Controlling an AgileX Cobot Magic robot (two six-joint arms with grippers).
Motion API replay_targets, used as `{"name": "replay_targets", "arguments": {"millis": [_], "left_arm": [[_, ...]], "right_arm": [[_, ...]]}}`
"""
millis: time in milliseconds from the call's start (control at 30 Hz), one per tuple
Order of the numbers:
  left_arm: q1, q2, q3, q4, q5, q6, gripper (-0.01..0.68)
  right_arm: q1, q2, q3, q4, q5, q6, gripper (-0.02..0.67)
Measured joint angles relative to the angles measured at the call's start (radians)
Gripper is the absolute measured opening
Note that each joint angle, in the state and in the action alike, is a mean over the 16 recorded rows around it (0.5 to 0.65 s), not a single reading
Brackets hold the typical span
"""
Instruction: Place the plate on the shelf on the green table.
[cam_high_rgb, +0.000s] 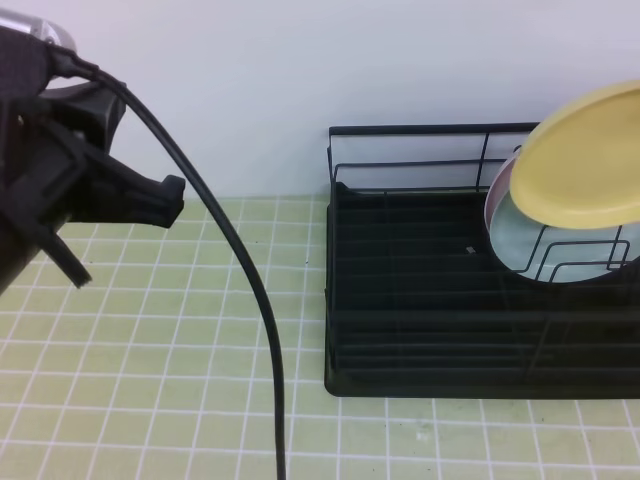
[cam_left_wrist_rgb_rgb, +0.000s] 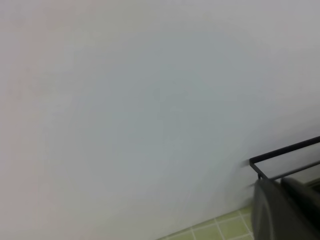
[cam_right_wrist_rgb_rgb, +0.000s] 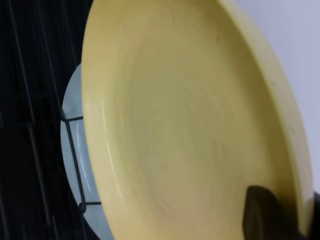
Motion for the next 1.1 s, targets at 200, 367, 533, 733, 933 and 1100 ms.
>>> {"name": "replay_targets", "arguments": {"millis": [200, 367, 533, 733, 933, 1100], "left_arm": [[0.0, 0.0, 0.0, 0.001, 0.0, 0.002, -0.001], [0.0, 0.0, 0.0, 0.001, 0.004, 0.003, -0.001], [0.0, 0.0, 0.0, 0.002, 0.017, 0.003, -0.001], [0.0, 0.0, 0.0, 0.002, 0.035, 0.008, -0.001], [0.0, 0.0, 0.0, 0.003, 0.047, 0.013, -0.001], [0.0, 0.0, 0.0, 0.004, 0.048, 0.017, -0.001]], "right_arm": [[0.0, 0.015, 0.002, 0.004, 0.006, -0.022, 0.002], [0.0, 0.037, 0.003, 0.013, 0.016, -0.022, -0.001], [0.0, 0.062, 0.003, 0.025, 0.033, 0.001, 0.039], [0.0, 0.082, 0.003, 0.025, 0.049, 0.047, 0.155], [0.0, 0.091, 0.003, 0.011, 0.058, 0.093, 0.272], [0.0, 0.094, 0.003, -0.001, 0.063, 0.111, 0.321]]}}
